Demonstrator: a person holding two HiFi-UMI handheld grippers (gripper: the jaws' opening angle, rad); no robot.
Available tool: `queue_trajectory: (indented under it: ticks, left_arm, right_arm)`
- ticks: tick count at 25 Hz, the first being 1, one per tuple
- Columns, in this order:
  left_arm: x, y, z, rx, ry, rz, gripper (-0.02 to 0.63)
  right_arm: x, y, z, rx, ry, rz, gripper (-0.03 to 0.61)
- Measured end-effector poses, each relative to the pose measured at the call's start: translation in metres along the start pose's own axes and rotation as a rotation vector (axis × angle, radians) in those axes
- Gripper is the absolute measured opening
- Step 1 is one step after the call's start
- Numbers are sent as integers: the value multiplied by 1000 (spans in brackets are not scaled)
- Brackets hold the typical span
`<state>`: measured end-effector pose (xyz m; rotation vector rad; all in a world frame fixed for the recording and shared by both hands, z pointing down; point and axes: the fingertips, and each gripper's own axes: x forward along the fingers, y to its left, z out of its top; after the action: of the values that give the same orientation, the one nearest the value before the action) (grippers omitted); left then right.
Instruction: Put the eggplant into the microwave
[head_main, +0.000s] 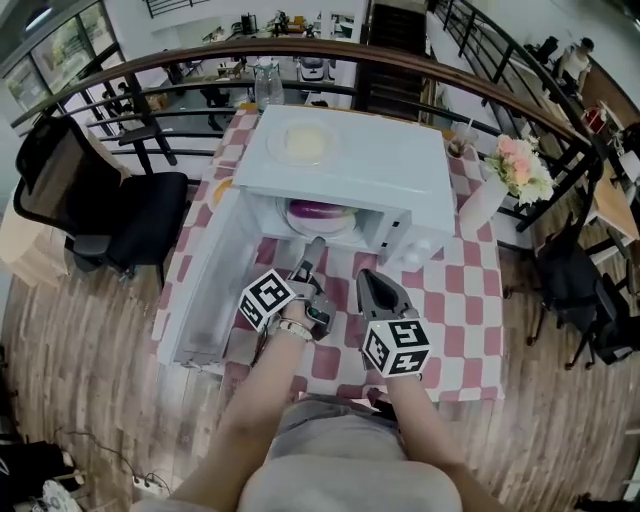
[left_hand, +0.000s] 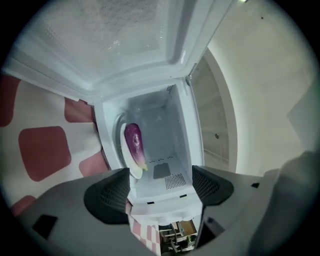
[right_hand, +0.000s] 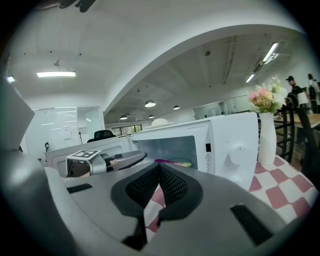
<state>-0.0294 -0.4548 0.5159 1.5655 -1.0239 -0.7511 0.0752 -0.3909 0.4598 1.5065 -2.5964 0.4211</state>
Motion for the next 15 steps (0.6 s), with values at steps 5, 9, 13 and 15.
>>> queue_trajectory:
  ticks: [5,9,13,15]
  left_arm:
    - [-15,-20,-10,125,33,-22,284]
    - [-23,-33,-17,186,51,-28,194]
    - [-28,-45,-20,292,54,-20,89]
    - [-30,-52,-20,361,51,-14,28]
  right_arm:
    - [-4,1,9,2,-22,8,25]
    - [-6,3,14,-4,-35,16,25]
    - [-6,3,17,-6,-47,15,25]
    - [-6,2,19,-6,-52,13,25]
